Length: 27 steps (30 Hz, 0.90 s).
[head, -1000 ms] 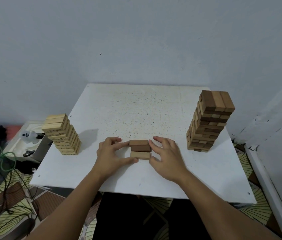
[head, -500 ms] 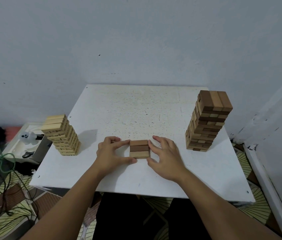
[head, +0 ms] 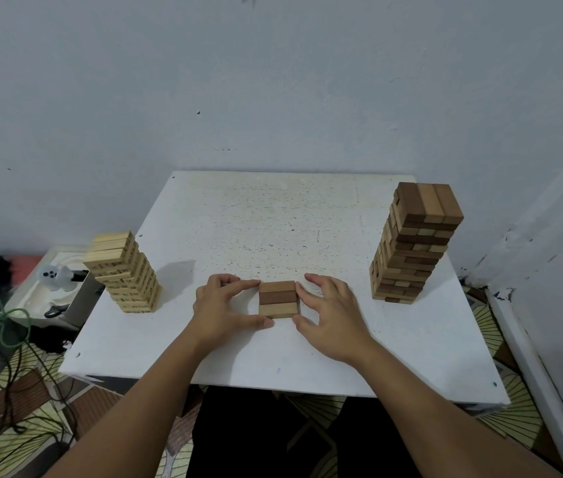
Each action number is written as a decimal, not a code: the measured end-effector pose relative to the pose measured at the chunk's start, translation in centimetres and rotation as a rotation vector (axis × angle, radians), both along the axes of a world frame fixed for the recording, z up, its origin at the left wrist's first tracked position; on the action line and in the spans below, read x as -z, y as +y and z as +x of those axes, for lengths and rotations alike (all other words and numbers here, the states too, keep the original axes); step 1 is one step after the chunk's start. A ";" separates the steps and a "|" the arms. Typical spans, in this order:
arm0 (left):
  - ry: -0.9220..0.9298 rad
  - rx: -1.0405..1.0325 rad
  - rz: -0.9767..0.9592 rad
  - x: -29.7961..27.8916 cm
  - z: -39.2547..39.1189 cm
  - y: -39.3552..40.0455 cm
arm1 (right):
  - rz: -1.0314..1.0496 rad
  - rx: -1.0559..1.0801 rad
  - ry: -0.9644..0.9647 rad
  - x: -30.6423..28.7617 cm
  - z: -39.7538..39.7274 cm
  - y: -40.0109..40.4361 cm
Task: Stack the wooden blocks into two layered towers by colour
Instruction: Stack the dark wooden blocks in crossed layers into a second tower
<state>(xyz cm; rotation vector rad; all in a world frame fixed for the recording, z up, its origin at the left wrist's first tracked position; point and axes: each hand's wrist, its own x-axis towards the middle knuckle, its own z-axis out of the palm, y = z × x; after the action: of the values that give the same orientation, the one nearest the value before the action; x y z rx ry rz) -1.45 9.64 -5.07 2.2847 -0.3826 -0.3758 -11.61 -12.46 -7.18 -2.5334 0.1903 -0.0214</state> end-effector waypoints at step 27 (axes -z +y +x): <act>-0.175 0.127 -0.138 -10.1 3.0 -0.7 | -0.120 -0.152 -0.112 -13.2 5.2 -1.3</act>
<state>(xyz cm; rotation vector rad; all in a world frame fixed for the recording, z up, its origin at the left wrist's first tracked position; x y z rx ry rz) 1.57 8.90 4.98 2.1699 -0.6253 -0.2062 -6.38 -13.71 6.03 -2.6505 -0.0500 -0.1182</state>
